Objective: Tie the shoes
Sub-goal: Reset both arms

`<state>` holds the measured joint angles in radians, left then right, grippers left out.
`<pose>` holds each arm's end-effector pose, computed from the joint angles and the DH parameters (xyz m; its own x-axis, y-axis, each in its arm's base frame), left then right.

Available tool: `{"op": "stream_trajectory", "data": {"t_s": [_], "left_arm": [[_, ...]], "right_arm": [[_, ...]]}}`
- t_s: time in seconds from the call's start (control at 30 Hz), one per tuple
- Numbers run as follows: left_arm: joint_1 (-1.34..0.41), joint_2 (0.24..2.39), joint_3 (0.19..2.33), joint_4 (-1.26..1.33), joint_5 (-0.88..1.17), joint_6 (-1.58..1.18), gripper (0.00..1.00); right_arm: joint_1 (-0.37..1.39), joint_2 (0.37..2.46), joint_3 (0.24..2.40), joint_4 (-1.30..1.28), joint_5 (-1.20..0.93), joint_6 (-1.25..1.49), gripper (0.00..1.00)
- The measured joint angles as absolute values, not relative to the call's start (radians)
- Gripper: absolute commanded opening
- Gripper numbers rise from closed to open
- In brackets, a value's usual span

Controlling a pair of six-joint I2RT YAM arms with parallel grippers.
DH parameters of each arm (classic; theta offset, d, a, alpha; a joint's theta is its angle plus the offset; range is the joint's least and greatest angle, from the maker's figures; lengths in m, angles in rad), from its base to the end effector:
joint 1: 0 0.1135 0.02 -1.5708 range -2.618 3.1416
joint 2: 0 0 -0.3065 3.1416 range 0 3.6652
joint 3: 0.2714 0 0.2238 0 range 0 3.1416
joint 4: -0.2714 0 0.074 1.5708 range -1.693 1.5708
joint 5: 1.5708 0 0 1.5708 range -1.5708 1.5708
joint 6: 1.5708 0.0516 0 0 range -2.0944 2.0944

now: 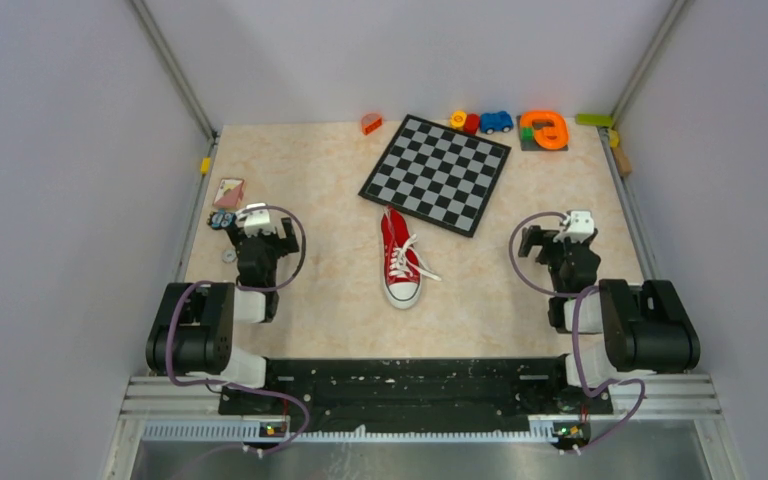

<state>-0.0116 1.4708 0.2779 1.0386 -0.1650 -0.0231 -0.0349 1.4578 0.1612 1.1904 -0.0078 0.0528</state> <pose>0.2482 0.0056 0.2210 -0.1502 -0.0210 -0.9884 -0.1543 0.9880 0.0024 0.2263 -0.0075 0.2134 -0.1044 0.0565 -0.9929 0.0327 0.9980 0.0533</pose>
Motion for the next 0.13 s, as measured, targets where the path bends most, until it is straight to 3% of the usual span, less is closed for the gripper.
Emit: {"op": "stream_trajectory", "data": {"t_s": [0.13], "left_arm": [[0.01,1.471,0.279,1.035,-0.153,-0.023,0.97]], "right_arm": [[-0.035,1.458,0.161,1.182,-0.02,0.051,0.99]]}}
